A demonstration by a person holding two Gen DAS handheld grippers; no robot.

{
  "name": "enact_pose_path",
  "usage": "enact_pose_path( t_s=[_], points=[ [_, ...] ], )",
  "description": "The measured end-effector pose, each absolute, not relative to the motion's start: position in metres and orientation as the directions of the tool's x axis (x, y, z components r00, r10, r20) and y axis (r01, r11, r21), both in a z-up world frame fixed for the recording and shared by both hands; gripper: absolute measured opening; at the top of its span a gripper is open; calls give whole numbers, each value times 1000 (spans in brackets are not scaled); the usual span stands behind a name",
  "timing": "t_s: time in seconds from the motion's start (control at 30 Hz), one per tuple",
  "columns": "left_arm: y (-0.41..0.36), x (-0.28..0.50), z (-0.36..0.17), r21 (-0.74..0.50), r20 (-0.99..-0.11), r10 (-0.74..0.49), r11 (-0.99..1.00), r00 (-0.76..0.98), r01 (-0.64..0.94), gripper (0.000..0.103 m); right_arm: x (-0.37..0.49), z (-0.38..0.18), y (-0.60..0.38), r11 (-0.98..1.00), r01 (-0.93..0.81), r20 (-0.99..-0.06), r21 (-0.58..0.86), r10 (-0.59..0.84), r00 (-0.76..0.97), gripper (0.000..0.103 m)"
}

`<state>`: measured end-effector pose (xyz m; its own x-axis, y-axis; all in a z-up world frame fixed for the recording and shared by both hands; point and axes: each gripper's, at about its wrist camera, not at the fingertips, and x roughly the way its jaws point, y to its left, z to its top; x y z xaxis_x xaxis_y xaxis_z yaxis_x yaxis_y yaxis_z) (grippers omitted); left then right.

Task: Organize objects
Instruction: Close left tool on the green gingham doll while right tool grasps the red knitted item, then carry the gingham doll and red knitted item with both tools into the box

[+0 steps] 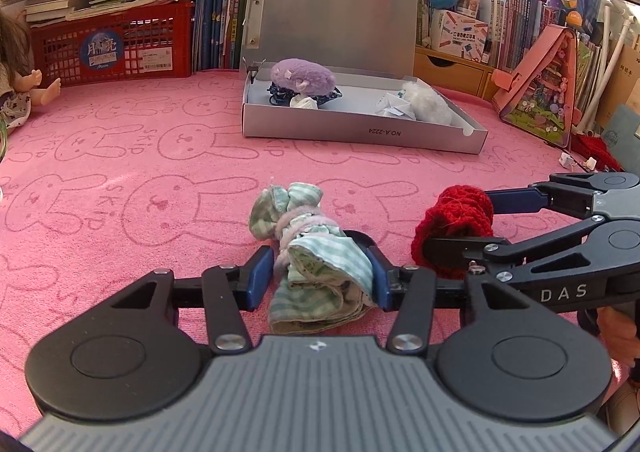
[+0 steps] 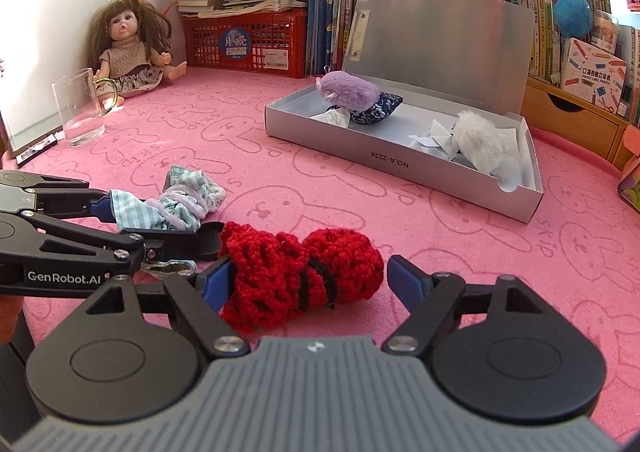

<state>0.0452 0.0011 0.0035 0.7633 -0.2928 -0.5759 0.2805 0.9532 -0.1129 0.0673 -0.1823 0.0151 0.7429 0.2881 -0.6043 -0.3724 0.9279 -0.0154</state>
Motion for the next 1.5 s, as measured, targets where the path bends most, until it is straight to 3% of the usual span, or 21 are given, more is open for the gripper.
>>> enact_pose_path(
  t_s=[0.1,0.3,1.07,1.33,1.5],
  points=[
    [0,45,2,-109,-570,-284,956,771,271,58,65,14,-181,929,-370,-604,-23,282,745,73],
    [-1,42,4,-108,-554,-276,959,786,260,45,61,17,-182,939,-344,-582,-26,265,769,68],
    [-12,89,51,-65,-475,-249,967,844,248,43,91,52,-226,992,-122,-507,22,116,854,67],
    [-25,138,66,-58,-456,-236,970,858,235,43,123,61,-249,996,-23,-527,83,63,848,67],
    [-34,174,60,-82,-487,-243,969,839,232,43,149,62,-256,995,32,-552,92,25,833,67]
  ],
)
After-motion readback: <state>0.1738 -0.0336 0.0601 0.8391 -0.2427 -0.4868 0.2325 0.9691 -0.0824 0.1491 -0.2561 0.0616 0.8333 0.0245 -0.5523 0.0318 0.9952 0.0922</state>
